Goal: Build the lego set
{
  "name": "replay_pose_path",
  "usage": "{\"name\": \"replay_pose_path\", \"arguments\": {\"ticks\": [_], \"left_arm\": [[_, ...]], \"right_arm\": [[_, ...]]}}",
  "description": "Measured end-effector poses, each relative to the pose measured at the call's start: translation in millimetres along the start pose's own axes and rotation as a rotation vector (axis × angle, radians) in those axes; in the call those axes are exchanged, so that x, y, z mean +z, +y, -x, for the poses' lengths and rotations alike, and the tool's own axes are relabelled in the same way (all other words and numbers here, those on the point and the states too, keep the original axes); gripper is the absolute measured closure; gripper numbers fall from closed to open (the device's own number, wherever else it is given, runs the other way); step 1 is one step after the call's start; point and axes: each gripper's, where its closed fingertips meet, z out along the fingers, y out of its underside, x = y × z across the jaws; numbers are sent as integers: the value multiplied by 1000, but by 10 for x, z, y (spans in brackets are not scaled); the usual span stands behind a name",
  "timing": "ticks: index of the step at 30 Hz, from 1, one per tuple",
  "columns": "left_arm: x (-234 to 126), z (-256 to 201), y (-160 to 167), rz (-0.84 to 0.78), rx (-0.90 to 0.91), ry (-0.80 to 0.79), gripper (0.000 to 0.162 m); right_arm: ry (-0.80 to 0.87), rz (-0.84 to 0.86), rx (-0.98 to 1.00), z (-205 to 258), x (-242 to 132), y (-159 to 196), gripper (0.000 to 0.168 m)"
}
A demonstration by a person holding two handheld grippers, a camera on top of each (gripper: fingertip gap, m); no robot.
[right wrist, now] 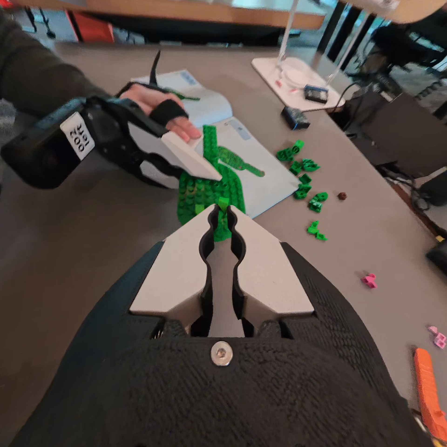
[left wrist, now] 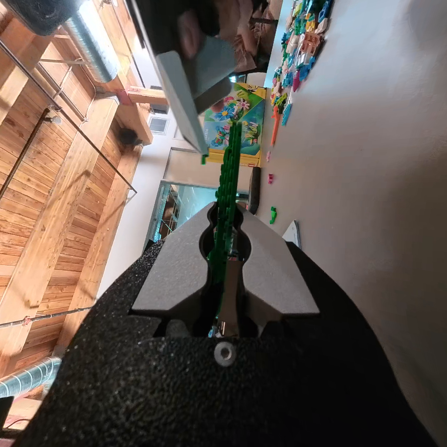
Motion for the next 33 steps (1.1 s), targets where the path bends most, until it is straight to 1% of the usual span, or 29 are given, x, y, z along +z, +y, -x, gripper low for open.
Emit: {"name": "replay_pose_path", "arguments": {"ticks": [2,4,11,33], "left_arm": [[-6,21,7,-1,4,-11,152],[-14,26,-10,-13,7,-14,153],[-49,42,-94,-66,21,-23,153],[-67,20,-120,-90,42,-8,153]], "right_arm": [[-13,62,-23,61,16,67,163],[-19,82,-33,97,15,75,163],[-1,113,-39,89,-11,113,163],[-3,170,-74,143,-13,165,163]]}}
